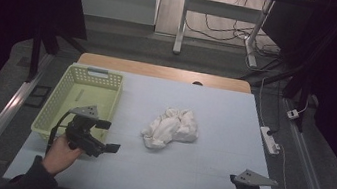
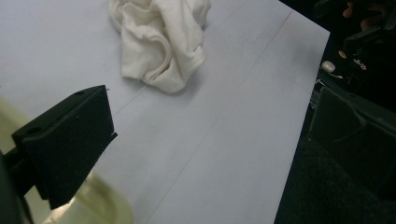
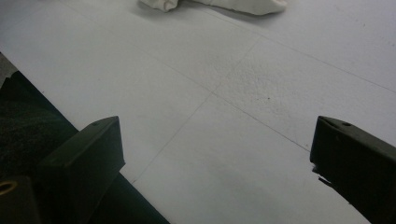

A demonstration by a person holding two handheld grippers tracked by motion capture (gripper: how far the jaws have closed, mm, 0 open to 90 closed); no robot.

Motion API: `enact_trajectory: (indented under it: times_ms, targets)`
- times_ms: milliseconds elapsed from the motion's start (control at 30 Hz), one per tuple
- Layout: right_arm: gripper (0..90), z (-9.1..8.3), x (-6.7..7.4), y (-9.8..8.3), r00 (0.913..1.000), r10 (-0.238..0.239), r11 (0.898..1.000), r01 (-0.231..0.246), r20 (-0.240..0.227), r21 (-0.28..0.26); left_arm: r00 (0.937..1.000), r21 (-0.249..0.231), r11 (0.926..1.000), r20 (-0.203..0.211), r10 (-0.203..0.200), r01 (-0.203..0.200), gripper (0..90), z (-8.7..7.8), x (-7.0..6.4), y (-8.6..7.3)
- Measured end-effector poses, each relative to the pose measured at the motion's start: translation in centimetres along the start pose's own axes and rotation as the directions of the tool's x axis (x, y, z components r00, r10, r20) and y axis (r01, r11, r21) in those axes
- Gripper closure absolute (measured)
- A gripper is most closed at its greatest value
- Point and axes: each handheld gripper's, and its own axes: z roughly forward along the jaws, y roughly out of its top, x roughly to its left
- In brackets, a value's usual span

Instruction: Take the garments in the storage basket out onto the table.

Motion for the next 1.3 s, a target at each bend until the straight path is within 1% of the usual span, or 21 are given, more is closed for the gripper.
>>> enact_trajectory:
  times_ms: [200,300,467,533,867,1033,1167,1300]
  targets:
    - [2.9,0.0,0.0,0.0,1.0,-0.001,1.0,0.001,0.002,0.005,0.999,-0.027,0.9993,-0.036,-0.029,0.028,0.0,-2.0,0.2,-2.1]
    - [2.9,0.1,0.0,0.0,1.0,0.0,1.0,0.0,0.001,0.006,0.9976,-0.042,0.998,-0.049,-0.048,0.046,0.0,-3.0,0.3,-3.1]
    - [2.9,0.1,0.0,0.0,1.0,0.001,1.0,-0.001,0.003,0.008,0.9944,-0.053,0.9956,-0.069,-0.081,0.077,0.0,-4.2,0.6,-4.7]
    - [2.9,0.1,0.0,0.0,1.0,0.001,1.0,-0.001,0.004,0.008,0.9925,-0.055,0.9947,-0.082,-0.091,0.087,0.0,-4.6,0.7,-5.1]
    - [2.9,0.1,0.0,0.0,1.0,0.0,1.0,0.0,0.007,0.009,0.985,-0.068,0.9904,-0.116,-0.128,0.12,0.0,-6.2,0.8,-7.0]
    - [2.9,0.1,0.0,0.0,1.0,0.0,1.0,0.0,0.008,0.01,0.9811,-0.081,0.9871,-0.125,-0.147,0.138,0.0,-7.0,0.7,-7.9]
    - [2.9,0.1,0.1,0.0,0.9999,0.001,1.0,-0.001,0.01,0.01,0.977,-0.089,0.9847,-0.14,-0.161,0.15,0.0,-7.7,0.7,-8.6]
    - [2.9,0.1,0.1,0.0,0.9999,0.001,1.0,-0.001,0.013,0.011,0.9711,-0.095,0.983,-0.166,-0.171,0.157,0.0,-8.3,0.6,-9.3]
